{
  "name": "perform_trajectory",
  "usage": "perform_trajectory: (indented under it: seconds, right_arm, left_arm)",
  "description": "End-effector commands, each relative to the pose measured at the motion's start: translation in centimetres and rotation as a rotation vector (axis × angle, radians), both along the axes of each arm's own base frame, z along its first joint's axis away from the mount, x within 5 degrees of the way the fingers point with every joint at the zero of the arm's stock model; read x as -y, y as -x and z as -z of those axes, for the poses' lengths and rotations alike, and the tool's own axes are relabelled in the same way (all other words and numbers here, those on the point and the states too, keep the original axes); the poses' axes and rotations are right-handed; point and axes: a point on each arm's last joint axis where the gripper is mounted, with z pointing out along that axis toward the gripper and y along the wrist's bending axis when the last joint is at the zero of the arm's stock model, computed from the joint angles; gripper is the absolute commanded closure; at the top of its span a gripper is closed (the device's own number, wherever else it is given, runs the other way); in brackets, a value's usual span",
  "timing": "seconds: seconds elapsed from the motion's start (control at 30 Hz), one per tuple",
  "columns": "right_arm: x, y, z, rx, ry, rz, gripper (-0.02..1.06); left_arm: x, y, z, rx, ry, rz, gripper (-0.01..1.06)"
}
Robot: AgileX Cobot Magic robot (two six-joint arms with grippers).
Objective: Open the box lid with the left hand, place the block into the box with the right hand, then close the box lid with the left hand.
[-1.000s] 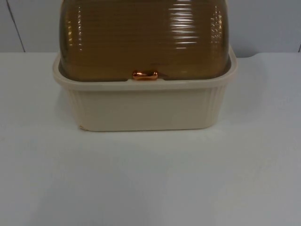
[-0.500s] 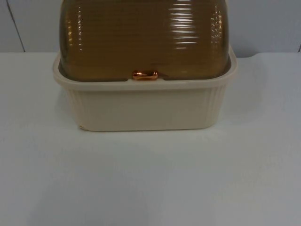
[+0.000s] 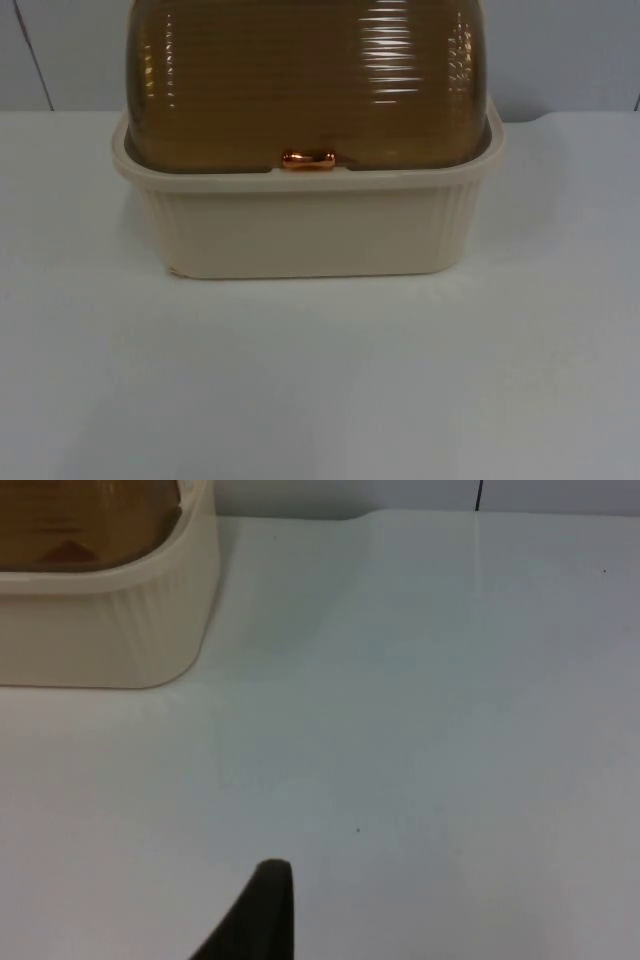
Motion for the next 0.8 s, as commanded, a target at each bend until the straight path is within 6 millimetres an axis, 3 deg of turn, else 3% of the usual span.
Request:
perform_trajectory:
  seconds: [0.0,0.77]
  right_arm:
    - [0.0,-0.15,0.18,0.005,0.008,-0.001,0.01]
    - [-0.22,-0.13,0.18,0.004,-0.011,0.035,0.01]
  left_arm:
    - [-0.04,-0.03,0.15,-0.001,0.004,0.0,0.02]
    - [-0.05,-0.05,0.13,0.001,0.005,0.033,0.02]
